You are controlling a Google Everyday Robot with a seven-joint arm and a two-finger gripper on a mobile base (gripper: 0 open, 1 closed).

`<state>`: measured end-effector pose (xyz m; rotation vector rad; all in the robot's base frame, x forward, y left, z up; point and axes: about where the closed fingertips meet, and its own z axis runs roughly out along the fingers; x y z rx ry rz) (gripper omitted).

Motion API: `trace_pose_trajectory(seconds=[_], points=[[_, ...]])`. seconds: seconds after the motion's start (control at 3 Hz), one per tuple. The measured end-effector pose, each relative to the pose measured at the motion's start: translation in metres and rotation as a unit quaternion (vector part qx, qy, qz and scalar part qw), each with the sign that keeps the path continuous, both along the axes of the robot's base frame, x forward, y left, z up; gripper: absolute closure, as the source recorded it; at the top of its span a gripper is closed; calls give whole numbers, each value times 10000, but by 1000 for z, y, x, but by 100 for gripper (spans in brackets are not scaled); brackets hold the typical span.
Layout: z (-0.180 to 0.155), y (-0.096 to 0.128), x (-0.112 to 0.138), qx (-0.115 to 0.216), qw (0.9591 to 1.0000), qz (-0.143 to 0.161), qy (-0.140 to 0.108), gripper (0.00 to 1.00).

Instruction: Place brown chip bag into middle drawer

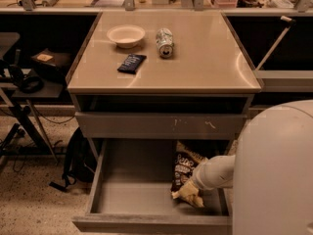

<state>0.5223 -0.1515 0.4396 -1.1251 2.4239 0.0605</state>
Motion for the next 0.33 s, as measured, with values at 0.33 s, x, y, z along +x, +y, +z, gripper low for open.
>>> trace_pose_trajectory(seconds=[0.33], points=[[0,0,0,0,10000,0,0,0]])
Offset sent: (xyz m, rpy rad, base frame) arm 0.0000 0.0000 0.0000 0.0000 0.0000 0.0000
